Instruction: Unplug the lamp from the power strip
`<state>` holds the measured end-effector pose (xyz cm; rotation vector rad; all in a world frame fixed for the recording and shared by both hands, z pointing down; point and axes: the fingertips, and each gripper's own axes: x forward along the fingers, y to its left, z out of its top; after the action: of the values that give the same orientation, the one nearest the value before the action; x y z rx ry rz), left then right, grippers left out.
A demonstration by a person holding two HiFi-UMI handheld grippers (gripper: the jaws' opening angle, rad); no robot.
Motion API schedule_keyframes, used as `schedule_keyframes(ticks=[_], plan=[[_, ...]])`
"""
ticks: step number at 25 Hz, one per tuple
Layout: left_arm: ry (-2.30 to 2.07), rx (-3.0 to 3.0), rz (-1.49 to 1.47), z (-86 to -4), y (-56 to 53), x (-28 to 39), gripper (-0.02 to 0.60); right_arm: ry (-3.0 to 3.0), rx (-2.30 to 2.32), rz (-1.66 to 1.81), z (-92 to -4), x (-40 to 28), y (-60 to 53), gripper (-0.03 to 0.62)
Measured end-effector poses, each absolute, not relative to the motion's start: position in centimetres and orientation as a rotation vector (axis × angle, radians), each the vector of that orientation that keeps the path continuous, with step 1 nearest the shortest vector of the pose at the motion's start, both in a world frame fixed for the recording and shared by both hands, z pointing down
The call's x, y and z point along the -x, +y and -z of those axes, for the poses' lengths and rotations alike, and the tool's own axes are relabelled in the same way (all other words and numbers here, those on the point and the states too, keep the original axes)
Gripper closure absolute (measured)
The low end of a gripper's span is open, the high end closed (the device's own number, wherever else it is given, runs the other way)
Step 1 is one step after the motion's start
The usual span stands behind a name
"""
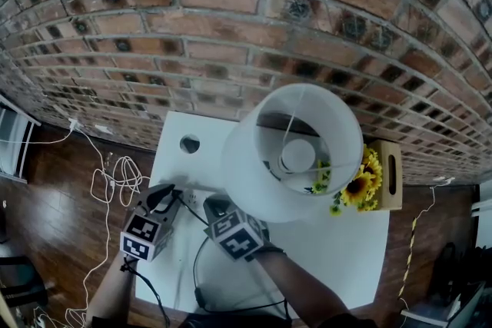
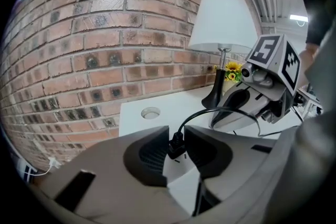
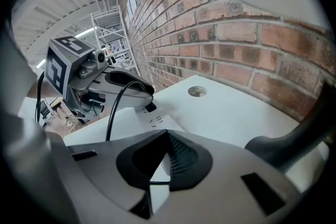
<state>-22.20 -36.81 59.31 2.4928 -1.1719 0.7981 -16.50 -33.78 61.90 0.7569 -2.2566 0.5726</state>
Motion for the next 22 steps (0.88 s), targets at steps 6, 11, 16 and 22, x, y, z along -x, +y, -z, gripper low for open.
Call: schedule_keyframes(ticks=[6, 11, 16, 22], plan=[[-1.164, -2.472, -0.772, -59.40, -36.95, 22.21, 0.483, -2.239, -0.785, -0.534, -61.90, 16.60, -33.76, 0.595], [-1.175, -2.465, -0.773, -59.25, -37.10, 22.17, 0.492, -2.236, -0.806, -0.600, -61.94, 16.44, -33.99, 0.592], [-1.199, -2.464, -0.818, -59.05, -37.01, 22.04, 0.525, -2.228, -0.820, -0.593, -62.02, 16.46, -33.90, 0.592], [-1.219, -2.439, -0.816, -58.91, -36.96, 22.11, 0.525, -2.227, -0.838, -0.616, -61.87, 16.40, -34.01, 0.592]])
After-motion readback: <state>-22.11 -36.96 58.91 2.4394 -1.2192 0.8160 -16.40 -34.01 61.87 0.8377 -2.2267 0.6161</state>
